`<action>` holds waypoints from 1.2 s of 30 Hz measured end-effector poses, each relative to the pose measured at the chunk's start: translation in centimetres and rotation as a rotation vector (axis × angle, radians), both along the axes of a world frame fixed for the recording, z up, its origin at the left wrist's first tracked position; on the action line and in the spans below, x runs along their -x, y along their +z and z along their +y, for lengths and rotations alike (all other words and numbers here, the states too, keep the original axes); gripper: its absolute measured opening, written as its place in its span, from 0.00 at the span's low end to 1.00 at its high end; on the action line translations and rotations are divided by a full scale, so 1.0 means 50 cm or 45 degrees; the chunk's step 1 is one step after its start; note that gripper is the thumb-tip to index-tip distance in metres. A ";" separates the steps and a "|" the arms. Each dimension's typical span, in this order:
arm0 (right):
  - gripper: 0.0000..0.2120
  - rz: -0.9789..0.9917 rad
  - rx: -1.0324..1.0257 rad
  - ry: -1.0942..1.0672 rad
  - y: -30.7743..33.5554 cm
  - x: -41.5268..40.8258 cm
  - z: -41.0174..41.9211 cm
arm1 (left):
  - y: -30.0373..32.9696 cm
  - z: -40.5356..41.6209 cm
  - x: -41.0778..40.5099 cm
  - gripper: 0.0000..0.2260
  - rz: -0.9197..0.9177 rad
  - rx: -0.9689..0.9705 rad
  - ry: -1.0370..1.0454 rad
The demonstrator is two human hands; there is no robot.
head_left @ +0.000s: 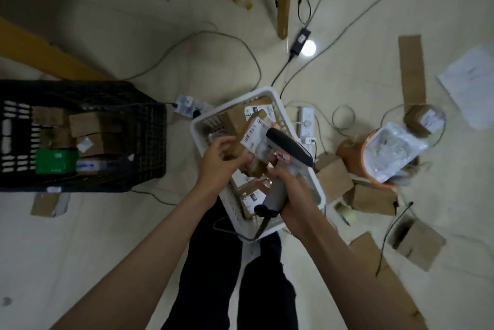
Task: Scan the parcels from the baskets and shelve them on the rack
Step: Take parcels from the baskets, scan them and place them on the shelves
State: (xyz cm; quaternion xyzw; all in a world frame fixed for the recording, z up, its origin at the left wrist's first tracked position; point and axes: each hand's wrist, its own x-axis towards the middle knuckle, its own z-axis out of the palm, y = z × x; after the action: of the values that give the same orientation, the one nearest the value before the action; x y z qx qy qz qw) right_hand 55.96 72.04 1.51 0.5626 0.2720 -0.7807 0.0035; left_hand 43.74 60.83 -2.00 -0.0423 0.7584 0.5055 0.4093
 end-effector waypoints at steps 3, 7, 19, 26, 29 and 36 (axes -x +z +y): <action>0.17 0.082 -0.083 0.111 0.135 -0.033 0.013 | 0.124 -0.010 -0.042 0.23 0.030 -0.089 0.103; 0.18 0.213 -0.157 0.206 0.301 -0.092 0.010 | 0.284 -0.032 -0.120 0.23 0.062 -0.221 0.229; 0.10 0.558 -0.352 0.601 0.650 -0.206 -0.100 | 0.621 -0.327 -0.295 0.22 0.292 -0.299 0.576; 0.06 0.766 -0.484 0.920 0.783 -0.176 -0.307 | 0.759 -0.584 -0.341 0.21 0.479 -0.202 0.794; 0.09 0.820 -0.653 1.167 0.823 -0.178 -0.428 | 0.816 -0.720 -0.375 0.23 0.590 -0.109 0.860; 0.08 1.192 -1.019 1.538 0.932 -0.221 -0.695 | 0.961 -0.995 -0.510 0.21 0.814 0.050 1.051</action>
State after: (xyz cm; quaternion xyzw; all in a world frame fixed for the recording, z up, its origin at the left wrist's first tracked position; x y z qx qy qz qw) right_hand 67.03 37.29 48.10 -0.0990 0.7527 -0.6420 0.1070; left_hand 69.25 11.08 46.07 -0.1891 0.7750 0.5980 -0.0770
